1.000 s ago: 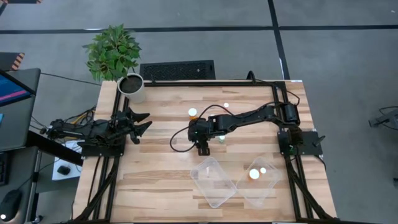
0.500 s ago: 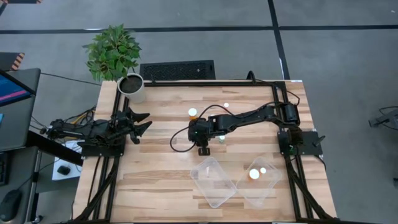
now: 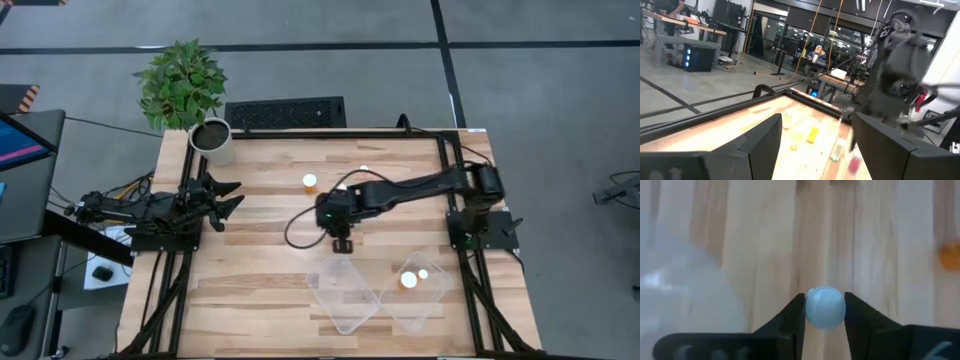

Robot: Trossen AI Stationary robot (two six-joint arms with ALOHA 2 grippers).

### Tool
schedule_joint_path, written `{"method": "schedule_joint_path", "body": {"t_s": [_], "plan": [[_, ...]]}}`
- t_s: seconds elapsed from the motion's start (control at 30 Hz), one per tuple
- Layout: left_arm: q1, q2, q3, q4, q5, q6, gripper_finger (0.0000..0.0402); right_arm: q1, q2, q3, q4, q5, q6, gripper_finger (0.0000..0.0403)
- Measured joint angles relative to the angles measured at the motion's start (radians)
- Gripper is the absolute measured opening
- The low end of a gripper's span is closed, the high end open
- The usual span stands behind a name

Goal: Pick and place medicine bottles into bin by pill shape (circle, oval)
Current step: Put the transparent pill bottle into the right transparent bin

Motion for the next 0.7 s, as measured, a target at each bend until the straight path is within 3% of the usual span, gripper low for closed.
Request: {"method": "schedule_joint_path", "body": {"t_s": [0.13, 0.27, 0.5, 0.7], "plan": [[0.0, -0.002, 0.0, 0.001, 0.003, 0.0, 0.0235, 0.068, -0.133, 0.0, -0.144, 0.031, 0.109, 0.0117], [0.0, -0.003, 0.0, 0.001, 0.003, 0.001, 0.0235, 0.187, -0.285, -0.025, -0.281, 0.17, 0.291, 0.0123], [0.0, -0.002, 0.0, 0.003, 0.003, -0.001, 0.0235, 0.482, -0.51, -0.14, -0.505, 0.484, 0.856, 0.0122], [0.0, -0.002, 0.0, 0.005, 0.001, -0.026, 0.0235, 0.703, -0.564, -0.28, -0.601, 0.518, 1.305, 0.0126]]}}
